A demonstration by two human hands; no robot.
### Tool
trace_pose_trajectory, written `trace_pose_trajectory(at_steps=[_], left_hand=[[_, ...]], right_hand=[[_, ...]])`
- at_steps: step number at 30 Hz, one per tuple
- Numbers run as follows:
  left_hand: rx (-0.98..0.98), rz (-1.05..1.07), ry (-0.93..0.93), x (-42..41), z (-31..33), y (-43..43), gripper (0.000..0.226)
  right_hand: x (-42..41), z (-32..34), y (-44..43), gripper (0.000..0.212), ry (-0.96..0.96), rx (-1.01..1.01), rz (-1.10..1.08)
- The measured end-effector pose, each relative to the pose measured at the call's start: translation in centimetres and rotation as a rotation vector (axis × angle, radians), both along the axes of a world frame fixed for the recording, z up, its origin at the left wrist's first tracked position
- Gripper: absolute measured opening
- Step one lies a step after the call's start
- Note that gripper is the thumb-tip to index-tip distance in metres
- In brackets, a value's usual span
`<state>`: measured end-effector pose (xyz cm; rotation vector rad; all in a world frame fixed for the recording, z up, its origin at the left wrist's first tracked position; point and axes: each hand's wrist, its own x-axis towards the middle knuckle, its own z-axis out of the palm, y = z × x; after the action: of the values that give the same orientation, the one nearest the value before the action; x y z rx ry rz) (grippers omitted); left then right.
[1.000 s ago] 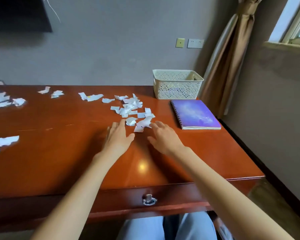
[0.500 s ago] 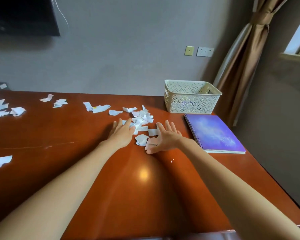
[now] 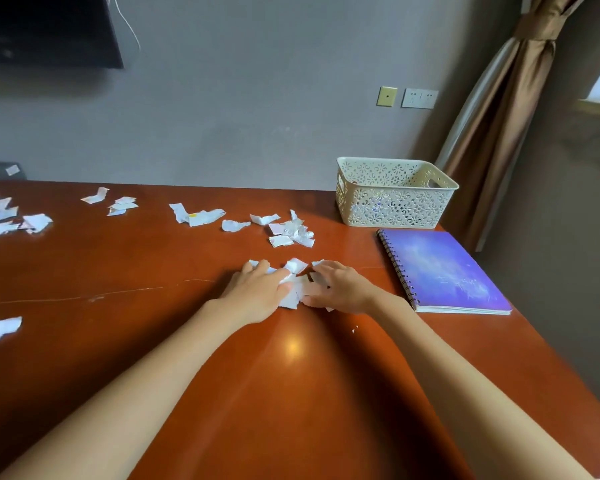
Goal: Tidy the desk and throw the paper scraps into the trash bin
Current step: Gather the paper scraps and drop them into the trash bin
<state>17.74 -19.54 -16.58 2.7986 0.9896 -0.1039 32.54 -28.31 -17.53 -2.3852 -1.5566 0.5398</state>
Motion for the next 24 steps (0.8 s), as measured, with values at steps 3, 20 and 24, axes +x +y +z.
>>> trace_pose_trajectory(at_steps=[3,20,24], left_hand=[[0.043,-0.007,0.015,-1.5,0.5,-1.1,0.045],[0.242,0.126,-0.236,-0.9,-2.4,-2.6,0.045],[0.140,0.172,-0.324,-0.3,-2.3,-2.9,0.034]], right_hand=[[-0.8,0.0,-1.2,0.072,-0.078,0.039,-0.021],[-4.0,-0.1,-3.5,0.035,-0.462,0.061,0.030],[-4.7,-0.3,-3.4,0.034,-0.459,0.069,0.024]])
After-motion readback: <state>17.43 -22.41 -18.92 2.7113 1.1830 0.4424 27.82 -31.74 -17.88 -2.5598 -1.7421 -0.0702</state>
